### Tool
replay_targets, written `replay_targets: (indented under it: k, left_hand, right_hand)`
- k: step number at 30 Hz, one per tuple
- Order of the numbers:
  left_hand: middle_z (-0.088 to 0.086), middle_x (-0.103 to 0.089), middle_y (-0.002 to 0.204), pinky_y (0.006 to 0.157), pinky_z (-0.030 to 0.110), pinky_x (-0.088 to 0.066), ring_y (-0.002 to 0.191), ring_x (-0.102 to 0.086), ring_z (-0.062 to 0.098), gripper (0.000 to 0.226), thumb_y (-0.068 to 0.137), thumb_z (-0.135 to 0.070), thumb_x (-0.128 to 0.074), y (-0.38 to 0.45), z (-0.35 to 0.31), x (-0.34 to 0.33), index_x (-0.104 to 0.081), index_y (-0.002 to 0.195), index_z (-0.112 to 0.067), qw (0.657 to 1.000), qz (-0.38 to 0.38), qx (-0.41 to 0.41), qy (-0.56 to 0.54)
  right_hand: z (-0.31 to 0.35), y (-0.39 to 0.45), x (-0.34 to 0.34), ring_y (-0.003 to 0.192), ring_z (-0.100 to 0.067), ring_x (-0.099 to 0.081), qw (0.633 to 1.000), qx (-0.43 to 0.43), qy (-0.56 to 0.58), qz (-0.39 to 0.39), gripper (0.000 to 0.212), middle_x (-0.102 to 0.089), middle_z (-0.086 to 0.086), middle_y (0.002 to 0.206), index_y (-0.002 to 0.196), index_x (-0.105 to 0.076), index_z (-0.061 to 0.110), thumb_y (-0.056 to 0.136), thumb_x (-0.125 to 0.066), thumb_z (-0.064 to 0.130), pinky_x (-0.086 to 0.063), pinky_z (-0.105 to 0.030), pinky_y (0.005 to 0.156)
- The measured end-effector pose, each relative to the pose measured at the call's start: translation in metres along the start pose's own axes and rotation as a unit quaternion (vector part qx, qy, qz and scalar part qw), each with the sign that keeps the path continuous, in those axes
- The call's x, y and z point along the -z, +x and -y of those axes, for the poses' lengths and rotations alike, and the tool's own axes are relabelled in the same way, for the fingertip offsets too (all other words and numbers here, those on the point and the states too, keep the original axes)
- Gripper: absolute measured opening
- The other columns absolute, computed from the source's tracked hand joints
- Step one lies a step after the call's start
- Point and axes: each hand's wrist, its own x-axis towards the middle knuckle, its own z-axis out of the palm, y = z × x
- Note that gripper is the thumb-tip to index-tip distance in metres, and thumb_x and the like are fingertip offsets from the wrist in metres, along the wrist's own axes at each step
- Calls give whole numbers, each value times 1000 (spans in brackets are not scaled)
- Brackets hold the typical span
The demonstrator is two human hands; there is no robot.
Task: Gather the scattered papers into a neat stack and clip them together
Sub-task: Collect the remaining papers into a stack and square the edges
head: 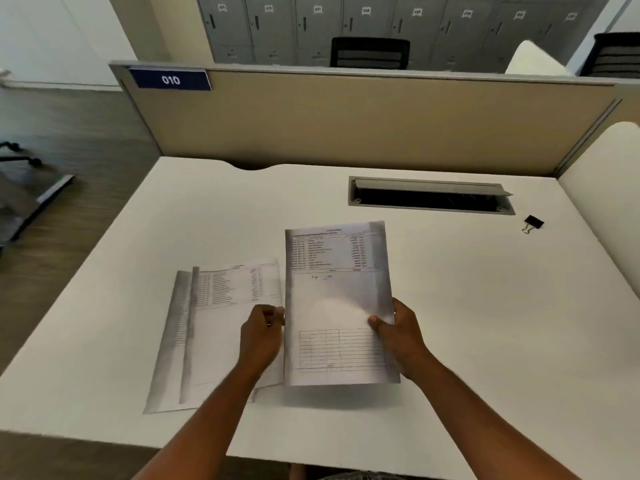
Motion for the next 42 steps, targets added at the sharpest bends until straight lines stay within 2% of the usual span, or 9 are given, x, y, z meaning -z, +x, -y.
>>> replay_targets:
  k: [3,6,9,12,22,26,32,37,42]
  left_hand:
    - [1,-64,98,80,34,-48,98,-61,26,15,94,-30,-60,16,37,40,-57,100,-16,993,-102,13,49]
    - [19,-55,123,96,51,-42,117,-49,43,50,83,-38,-72,34,79,83,-56,120,-8,961,-173,83,199]
    - [27,-35,143,110,55,-28,130,-33,47,95,70,-56,-77,41,107,113,-36,138,-3,939,-157,153,264]
    - [24,-41,133,101,53,-38,122,-42,44,110,58,-67,-79,46,117,128,-32,133,-3,928,-132,182,296]
    - [7,-66,100,77,43,-54,89,-63,31,61,64,-36,-88,53,125,142,-52,107,-14,983,-60,116,131]
    - [3,-66,107,80,36,-53,95,-62,24,48,72,-24,-84,50,117,128,-61,112,-13,996,3,80,34]
    - [1,-65,120,86,37,-57,103,-65,19,45,87,-18,-72,33,103,87,-54,128,-18,984,142,52,-93]
    - [1,-62,125,97,44,-52,112,-61,22,35,99,-22,-54,17,80,43,-49,134,-17,970,212,76,-94]
    - [3,-69,113,94,45,-55,102,-67,20,29,103,-38,-37,6,57,2,-58,116,-22,958,236,120,-115]
  right_hand:
    - [-1,-4,-17,101,-23,-69,1000,-12,11,16,32,-72,-1,112,122,-63,16,91,-71,11,-58,-38,88]
    - [-2,-8,-39,102,-24,-69,999,-28,27,25,29,-72,-2,112,119,-63,17,92,-71,10,-58,-38,86]
    - [-3,-11,-55,101,-24,-69,998,-44,41,23,29,-72,-3,111,119,-63,16,92,-70,9,-57,-35,82]
    - [-6,-13,-66,101,-26,-69,997,-56,50,22,28,-72,-5,110,118,-63,16,92,-71,11,-58,-39,83]
    - [-12,-22,-79,102,-28,-68,995,-74,60,11,26,-72,-5,110,114,-63,19,92,-70,8,-59,-46,89]
    - [-12,-22,-67,102,-28,-68,992,-88,85,1,25,-72,-7,111,112,-64,20,92,-70,6,-58,-44,89]
    - [-11,-25,-47,104,-32,-69,983,-126,134,24,28,-73,-9,112,116,-64,15,92,-70,2,-55,-48,96]
    - [-21,-24,-39,106,-32,-69,986,-136,90,37,38,-74,-12,114,124,-64,8,88,-74,2,-57,-43,92]
    - [-27,-25,-22,104,-27,-71,987,-147,50,50,34,-75,-8,111,121,-65,9,88,-73,2,-57,-46,97]
